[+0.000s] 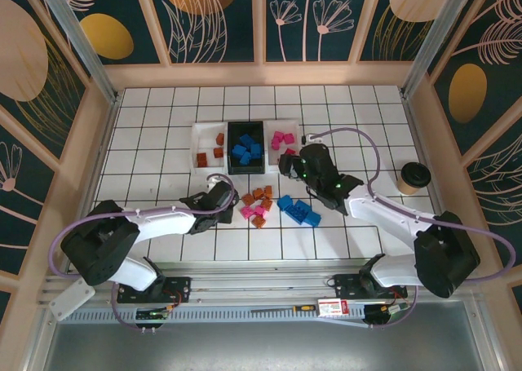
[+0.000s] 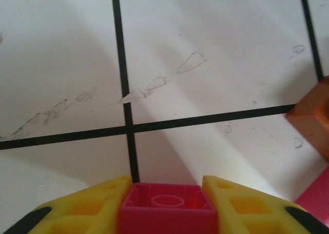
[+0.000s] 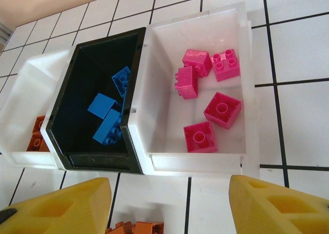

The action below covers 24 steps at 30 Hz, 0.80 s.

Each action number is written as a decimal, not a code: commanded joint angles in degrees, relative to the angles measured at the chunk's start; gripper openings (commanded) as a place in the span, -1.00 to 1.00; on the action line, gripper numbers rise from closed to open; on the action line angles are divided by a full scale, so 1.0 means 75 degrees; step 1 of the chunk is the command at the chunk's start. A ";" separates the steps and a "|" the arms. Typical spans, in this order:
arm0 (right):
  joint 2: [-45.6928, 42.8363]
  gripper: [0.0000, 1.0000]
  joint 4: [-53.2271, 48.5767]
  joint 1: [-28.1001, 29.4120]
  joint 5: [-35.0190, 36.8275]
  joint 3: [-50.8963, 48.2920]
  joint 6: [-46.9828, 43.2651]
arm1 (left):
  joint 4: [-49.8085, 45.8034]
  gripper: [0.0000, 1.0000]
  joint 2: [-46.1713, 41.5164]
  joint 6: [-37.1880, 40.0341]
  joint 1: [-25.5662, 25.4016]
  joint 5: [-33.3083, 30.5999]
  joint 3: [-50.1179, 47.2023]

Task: Sort the legos into containers by color
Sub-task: Pick up the lego from the middle-left of the table, then place the lego in the container.

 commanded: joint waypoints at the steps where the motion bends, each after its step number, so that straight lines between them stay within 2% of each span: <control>1: -0.0416 0.25 -0.0023 0.0014 0.0369 -0.0267 0.0199 | -0.0017 -0.33 -0.0198 0.0105 -0.0023 0.0260 0.0352; 5: -0.0867 0.25 -0.0033 0.0009 0.0489 -0.0680 0.0329 | -0.0203 -0.40 -0.0369 0.0089 -0.0086 0.0623 0.0949; 9: -0.1510 0.25 -0.0040 0.0010 0.0520 -0.1267 0.0532 | -0.0341 -0.36 0.0084 0.0338 -0.0123 0.0811 0.2385; 12: -0.1833 0.25 -0.0186 0.0009 0.0381 -0.1551 0.0572 | -0.0380 -0.34 0.0998 0.0550 -0.0118 0.1020 0.3821; 18: -0.2150 0.25 -0.0617 0.0042 0.0179 -0.1926 0.0593 | -0.1111 -0.35 0.3366 0.0936 0.0044 0.0889 0.6708; 21: -0.2295 0.25 -0.0697 0.0084 -0.0027 -0.2138 0.0612 | -0.1369 -0.32 0.4136 0.0915 0.0259 0.0870 0.7627; 24: -0.2378 0.25 -0.0718 0.0195 -0.0207 -0.2323 0.0619 | -0.1527 -0.21 0.4684 0.0850 0.0420 0.1018 0.8330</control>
